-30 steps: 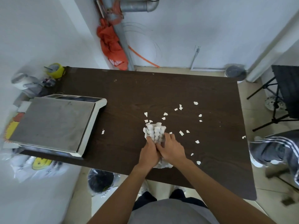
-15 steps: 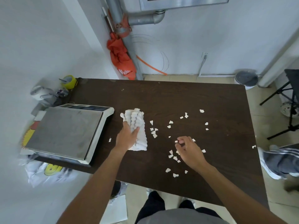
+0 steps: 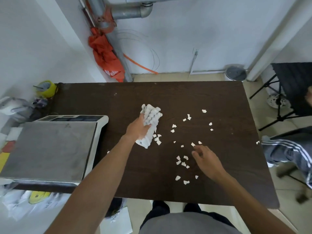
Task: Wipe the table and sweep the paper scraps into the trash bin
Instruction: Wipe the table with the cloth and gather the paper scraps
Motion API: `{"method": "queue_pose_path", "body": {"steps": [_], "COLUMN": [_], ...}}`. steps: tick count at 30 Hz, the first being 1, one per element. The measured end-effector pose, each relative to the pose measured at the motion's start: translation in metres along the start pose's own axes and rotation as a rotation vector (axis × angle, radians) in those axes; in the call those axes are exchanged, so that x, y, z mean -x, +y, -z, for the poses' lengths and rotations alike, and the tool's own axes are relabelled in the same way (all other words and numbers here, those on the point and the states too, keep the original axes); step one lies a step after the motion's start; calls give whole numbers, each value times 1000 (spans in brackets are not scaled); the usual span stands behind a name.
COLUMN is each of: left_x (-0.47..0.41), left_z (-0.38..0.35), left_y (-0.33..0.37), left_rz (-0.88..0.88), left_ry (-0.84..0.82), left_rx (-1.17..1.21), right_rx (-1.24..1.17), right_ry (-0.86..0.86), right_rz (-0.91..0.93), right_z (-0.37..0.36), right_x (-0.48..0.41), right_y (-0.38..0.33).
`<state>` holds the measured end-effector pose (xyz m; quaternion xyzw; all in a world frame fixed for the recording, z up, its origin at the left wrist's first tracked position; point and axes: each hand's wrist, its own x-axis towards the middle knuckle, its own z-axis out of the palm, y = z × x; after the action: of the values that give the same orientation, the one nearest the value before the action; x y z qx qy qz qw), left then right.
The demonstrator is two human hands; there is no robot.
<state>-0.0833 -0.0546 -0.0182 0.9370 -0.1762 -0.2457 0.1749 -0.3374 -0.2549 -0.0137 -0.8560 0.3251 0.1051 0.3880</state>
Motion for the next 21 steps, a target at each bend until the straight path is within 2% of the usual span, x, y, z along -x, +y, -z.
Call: {"method": "queue_pose_path", "body": {"steps": [4, 8, 11, 14, 18, 21], "left_x": [9, 22, 21, 8, -17, -34], "left_z": [-25, -49, -49, -27, 9, 20], "left_y": [28, 54, 63, 61, 52, 44], "left_rz": [-198, -315, -364, -322, -137, -29], "left_ry": [-97, -154, -135, -58, 60, 75], "left_rx": [-54, -89, -99, -43, -45, -69], "right_rx": [-49, -75, -78, -115, -160, -178], "right_ry": [8, 1, 10, 42, 54, 53], "right_rz": [-34, -40, -34, -54, -78, -84], "right_z": [-11, -18, -17, -13, -14, -18], "right_x": [8, 13, 12, 12, 14, 17], "right_y": [-2, -4, -4, -4, -3, 0]}}
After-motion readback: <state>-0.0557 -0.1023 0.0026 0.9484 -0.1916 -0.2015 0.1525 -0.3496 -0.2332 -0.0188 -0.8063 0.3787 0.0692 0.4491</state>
